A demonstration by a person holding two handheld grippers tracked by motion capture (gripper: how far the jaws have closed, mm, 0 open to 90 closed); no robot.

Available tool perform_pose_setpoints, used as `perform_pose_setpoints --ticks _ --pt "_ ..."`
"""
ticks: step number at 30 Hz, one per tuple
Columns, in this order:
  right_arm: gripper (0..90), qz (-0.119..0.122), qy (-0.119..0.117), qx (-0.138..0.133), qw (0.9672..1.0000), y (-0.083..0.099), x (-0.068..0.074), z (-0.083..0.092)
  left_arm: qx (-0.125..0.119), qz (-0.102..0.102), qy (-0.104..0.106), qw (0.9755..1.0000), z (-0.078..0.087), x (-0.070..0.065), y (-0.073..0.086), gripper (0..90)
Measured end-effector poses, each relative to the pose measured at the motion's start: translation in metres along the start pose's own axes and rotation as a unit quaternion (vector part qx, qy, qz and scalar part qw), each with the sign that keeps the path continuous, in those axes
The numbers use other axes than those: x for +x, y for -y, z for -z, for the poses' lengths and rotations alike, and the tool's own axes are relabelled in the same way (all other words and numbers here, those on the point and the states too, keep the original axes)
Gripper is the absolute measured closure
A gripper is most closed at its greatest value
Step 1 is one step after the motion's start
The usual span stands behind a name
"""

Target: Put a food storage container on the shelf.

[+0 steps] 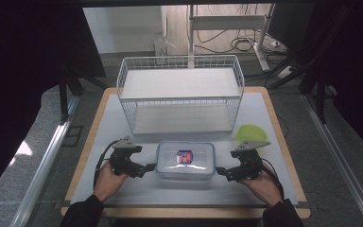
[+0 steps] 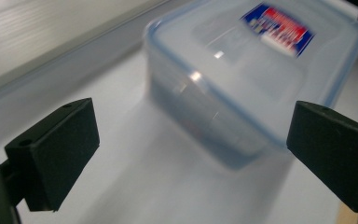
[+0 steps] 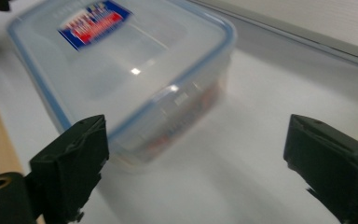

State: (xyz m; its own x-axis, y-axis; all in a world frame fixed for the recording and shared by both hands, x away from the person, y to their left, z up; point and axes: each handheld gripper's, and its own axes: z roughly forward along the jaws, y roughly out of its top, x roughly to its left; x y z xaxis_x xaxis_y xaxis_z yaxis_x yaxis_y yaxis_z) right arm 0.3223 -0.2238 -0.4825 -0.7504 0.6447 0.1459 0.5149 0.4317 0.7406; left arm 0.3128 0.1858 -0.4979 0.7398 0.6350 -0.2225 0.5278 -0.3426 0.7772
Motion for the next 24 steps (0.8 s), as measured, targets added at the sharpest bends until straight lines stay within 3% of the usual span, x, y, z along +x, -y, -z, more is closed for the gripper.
perform_pose_setpoints --ticks 5,9,13,16,20,22,24 --pt "2.3 -0.010 -0.024 -0.001 0.9997 -0.012 0.005 -0.004 0.020 -0.007 0.021 0.9996 -0.013 -0.001 -0.011 0.6" --pt "2.3 -0.020 -0.052 0.005 0.9985 -0.026 0.010 -0.017 0.035 0.002 0.040 0.9986 -0.027 0.002 -0.018 0.0" --pt "0.8 -0.034 -0.070 0.025 0.9966 -0.031 0.011 -0.033 0.053 0.019 0.081 0.9951 -0.039 0.006 -0.017 0.0" --pt "1.1 -0.030 -0.051 0.038 0.9975 -0.032 0.010 -0.040 0.054 0.035 0.110 0.9919 -0.044 0.009 -0.015 0.0" --pt "0.4 -0.078 -0.098 0.053 0.9908 -0.026 0.004 -0.051 0.052 0.058 0.126 0.9890 -0.047 0.013 -0.012 0.0" --pt "1.5 -0.086 -0.102 0.052 0.9897 -0.025 0.002 -0.051 0.055 0.067 0.132 0.9874 -0.048 0.013 -0.011 0.0" --pt "4.7 -0.095 -0.106 0.053 0.9884 -0.024 0.001 -0.050 0.059 0.065 0.132 0.9873 -0.046 0.011 -0.010 0.0"
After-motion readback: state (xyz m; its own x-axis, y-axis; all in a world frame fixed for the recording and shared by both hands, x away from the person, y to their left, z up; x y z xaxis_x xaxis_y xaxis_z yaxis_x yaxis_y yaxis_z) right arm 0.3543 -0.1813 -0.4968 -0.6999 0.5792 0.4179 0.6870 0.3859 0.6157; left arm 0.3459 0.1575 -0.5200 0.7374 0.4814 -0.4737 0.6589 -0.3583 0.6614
